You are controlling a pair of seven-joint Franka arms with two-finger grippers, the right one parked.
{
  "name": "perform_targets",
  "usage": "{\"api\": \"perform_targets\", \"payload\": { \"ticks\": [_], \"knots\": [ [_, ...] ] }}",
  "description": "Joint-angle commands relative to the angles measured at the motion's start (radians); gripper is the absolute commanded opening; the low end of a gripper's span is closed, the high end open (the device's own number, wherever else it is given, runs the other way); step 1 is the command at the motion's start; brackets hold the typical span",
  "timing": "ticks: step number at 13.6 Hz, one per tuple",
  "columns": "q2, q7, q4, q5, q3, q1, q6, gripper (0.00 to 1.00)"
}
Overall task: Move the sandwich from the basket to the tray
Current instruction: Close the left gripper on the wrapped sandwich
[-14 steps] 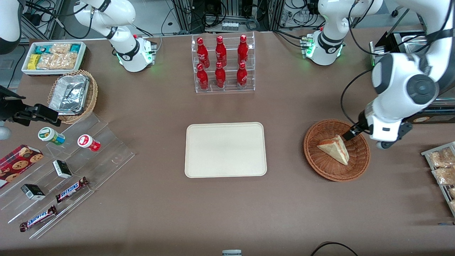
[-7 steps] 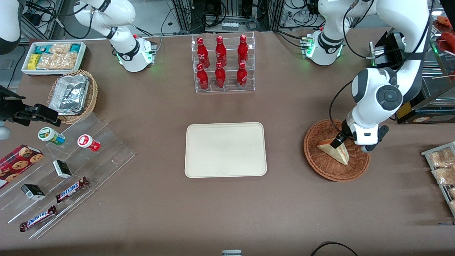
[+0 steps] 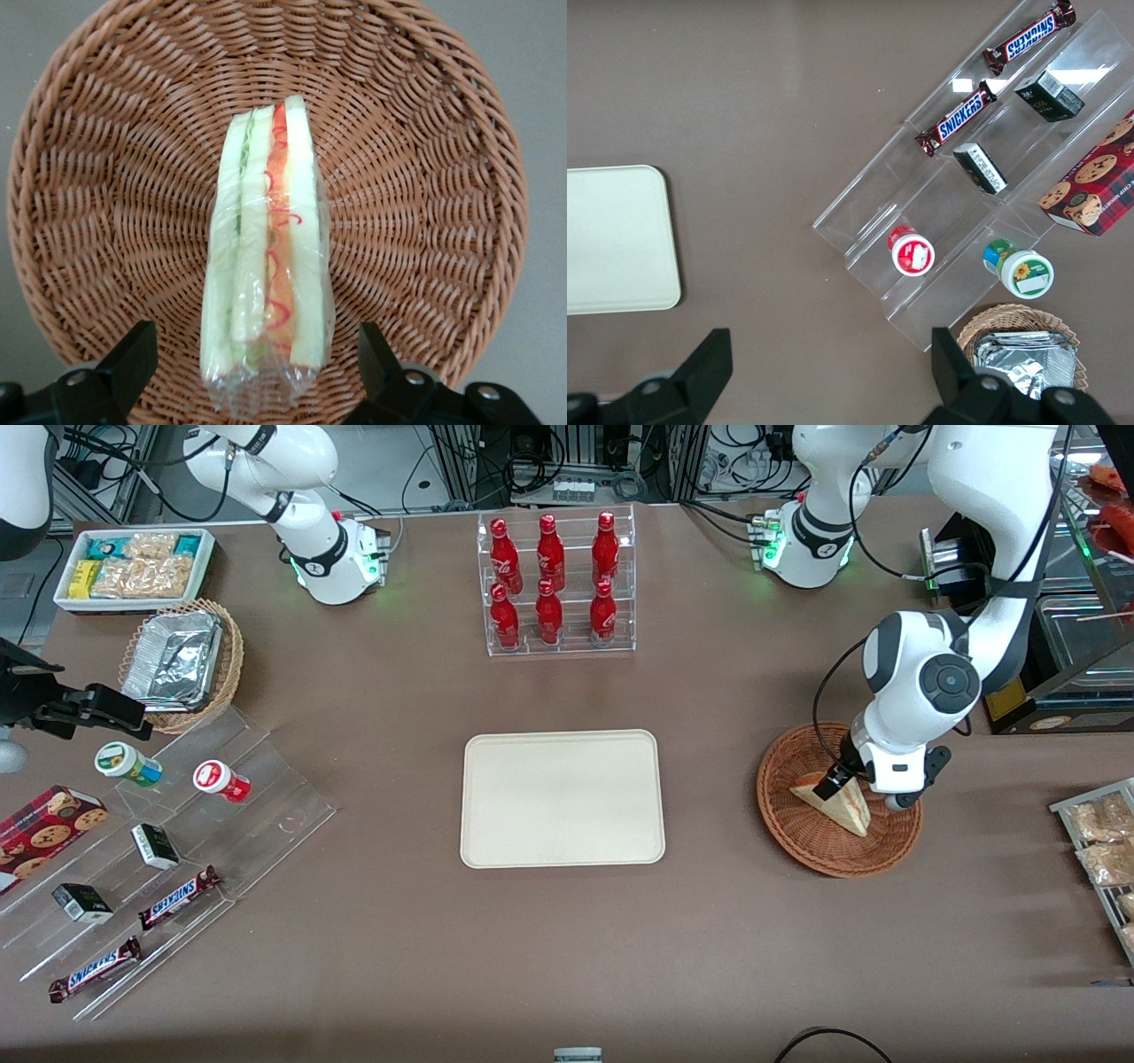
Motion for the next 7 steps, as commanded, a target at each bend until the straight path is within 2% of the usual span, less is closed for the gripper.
{"api": "perform_targets", "payload": {
  "ticks": [1,3,4,7],
  "knots": [
    [0.010,-0.029,-0.001,0.003,0.008,-0.012,0.019,0.82],
    [0.018,-0.043,0.002,0.003,0.010,-0.012,0.021,0.05],
    [0.018,-0.043,0.005,0.005,0.011,-0.012,0.021,0.00],
    [0.011,-0.043,0.015,0.005,0.011,-0.012,0.017,0.00]
  ]
}}
